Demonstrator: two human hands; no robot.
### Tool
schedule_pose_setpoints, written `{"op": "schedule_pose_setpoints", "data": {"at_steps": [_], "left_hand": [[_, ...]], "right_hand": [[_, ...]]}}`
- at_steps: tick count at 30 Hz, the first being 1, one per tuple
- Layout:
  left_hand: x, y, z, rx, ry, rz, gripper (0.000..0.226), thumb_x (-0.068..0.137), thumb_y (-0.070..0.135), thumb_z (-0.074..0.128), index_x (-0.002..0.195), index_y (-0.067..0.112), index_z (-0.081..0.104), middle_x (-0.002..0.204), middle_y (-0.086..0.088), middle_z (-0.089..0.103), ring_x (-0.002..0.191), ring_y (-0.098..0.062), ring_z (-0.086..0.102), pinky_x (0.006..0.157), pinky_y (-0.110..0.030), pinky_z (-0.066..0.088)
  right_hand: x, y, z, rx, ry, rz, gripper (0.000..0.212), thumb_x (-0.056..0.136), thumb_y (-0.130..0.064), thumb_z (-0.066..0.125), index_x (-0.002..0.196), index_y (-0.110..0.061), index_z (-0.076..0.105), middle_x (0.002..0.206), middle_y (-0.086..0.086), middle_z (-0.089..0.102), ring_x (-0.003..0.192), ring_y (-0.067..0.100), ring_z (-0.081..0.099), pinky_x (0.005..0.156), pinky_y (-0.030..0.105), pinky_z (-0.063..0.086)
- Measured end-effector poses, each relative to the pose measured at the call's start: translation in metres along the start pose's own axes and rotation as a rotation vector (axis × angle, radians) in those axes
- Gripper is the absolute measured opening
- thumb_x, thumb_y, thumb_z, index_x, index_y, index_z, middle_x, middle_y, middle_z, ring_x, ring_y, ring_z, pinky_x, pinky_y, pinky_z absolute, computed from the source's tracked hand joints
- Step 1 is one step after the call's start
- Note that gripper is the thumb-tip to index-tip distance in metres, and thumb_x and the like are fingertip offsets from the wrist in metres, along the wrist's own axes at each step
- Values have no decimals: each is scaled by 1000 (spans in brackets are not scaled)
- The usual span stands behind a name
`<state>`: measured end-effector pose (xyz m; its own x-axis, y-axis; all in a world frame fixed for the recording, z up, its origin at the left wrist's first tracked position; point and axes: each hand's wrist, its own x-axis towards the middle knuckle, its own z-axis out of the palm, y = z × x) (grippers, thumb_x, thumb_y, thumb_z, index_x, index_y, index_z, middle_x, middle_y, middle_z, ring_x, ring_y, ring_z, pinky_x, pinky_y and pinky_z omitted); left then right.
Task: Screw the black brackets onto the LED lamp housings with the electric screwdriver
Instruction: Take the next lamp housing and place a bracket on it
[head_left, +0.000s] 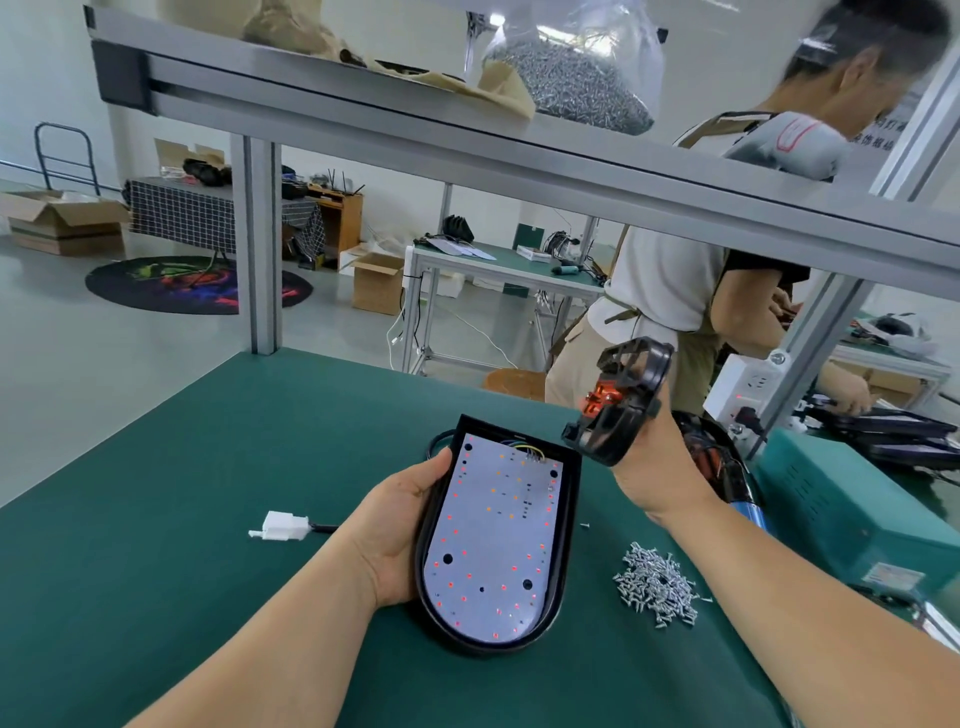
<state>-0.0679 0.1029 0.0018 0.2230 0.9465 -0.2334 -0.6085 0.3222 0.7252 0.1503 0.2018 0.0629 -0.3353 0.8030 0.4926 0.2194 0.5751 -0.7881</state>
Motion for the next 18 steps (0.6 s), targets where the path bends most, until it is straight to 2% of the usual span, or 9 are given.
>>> {"op": "schedule_pose_setpoints", "data": {"at_steps": [4,6,9,11,13,15,16,18], "left_hand": [[1,0,-1,-6,29,6,50,80,51,59,98,10,80,105,-15,75,83,-31,74,71,-37,59],[0,1,-1,-12,24,8,49,78,51,60,97,10,80,103,-15,76,83,-31,74,70,-37,59],[0,1,-1,-14,7,8,49,76,51,61,97,11,81,104,-13,76,84,-30,74,71,-37,59],[-2,2,0,-15,2,7,50,77,52,60,98,12,81,106,-13,76,87,-30,74,72,-37,59],[-3,2,1,-13,-5,6,51,78,51,59,102,11,80,111,-13,74,92,-31,74,76,-38,58],[-4,2,3,-10,-10,0,51,80,50,59,107,11,78,118,-14,72,101,-32,72,86,-41,56],[-4,1,5,-10,-9,-7,52,82,50,58,111,11,77,122,-15,70,106,-32,70,93,-43,53],[-3,0,7,-35,-24,-11,53,87,47,54,119,9,72,132,-16,64,119,-33,63,106,-45,44]], "right_hand": [[-2,4,-4,74,51,18,64,79,7,74,133,-6,42,108,3,60,92,-4,59,88,11,49],[-1,6,-6,95,58,-10,67,72,-5,71,132,4,43,104,4,60,88,-5,60,84,11,50],[0,4,-9,121,74,-3,71,71,-9,71,134,7,43,112,11,61,95,1,60,87,15,50],[-2,1,-11,85,39,9,68,74,3,72,134,3,41,108,10,59,93,9,58,89,26,51],[-5,-9,-13,14,-85,-47,72,73,19,67,132,-14,42,109,4,56,94,11,58,88,35,49],[-6,-23,-11,-220,-239,-226,75,70,20,63,127,-25,45,133,3,50,116,13,55,99,33,46],[-6,-29,-8,-415,-318,-373,71,69,17,61,127,-21,49,143,5,44,128,19,49,106,32,42],[-5,-39,1,-734,-501,-579,60,74,4,55,131,-13,53,150,10,40,135,30,44,112,36,38]]}}
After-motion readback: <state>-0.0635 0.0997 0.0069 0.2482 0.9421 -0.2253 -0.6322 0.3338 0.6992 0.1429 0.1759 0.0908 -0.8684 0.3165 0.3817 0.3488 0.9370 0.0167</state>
